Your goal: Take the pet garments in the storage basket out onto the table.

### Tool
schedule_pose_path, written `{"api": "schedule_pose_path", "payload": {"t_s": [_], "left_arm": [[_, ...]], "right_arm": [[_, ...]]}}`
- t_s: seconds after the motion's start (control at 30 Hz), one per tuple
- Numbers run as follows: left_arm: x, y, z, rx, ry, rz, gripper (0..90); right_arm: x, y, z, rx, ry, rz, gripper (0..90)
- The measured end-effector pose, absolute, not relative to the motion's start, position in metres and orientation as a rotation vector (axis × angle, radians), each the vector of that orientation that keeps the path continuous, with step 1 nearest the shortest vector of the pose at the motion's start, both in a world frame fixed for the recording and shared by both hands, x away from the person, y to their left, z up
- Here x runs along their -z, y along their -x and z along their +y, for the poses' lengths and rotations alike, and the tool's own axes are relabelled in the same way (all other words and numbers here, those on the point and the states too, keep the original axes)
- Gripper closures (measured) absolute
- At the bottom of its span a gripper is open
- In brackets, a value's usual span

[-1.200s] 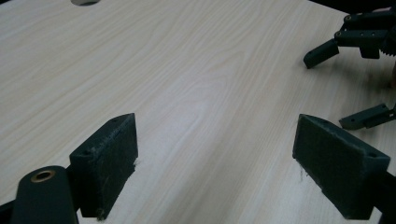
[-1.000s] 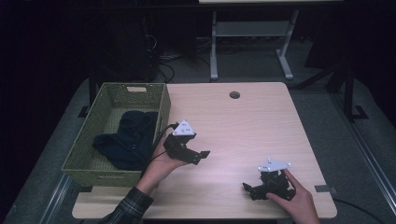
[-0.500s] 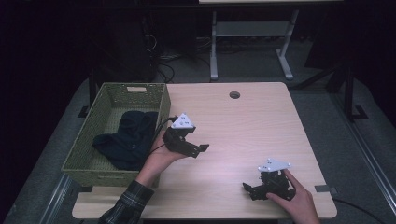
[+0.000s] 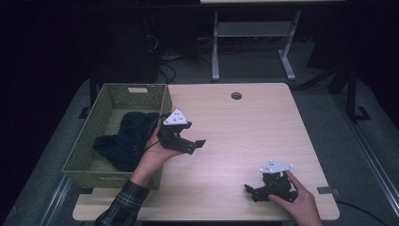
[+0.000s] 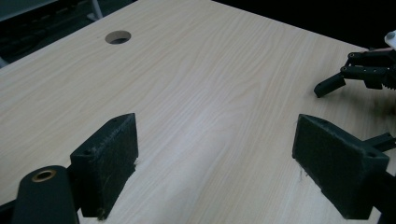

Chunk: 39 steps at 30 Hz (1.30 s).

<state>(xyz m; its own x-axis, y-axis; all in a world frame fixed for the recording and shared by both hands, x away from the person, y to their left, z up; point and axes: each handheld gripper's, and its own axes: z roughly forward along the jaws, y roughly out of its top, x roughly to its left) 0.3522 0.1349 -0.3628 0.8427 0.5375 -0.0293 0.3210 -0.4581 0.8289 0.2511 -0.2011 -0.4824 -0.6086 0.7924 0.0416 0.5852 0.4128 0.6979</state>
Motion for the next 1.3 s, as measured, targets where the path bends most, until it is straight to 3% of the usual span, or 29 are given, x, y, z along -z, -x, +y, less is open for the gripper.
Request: {"api": "schedule_pose_path", "payload": {"t_s": [1.3], "left_arm": [[0.347,-0.361,0.194,-0.377,-2.026,0.759,13.9]], "right_arm": [[0.482,-0.251,-0.201,-0.994,-1.192,2.379,0.0]]}}
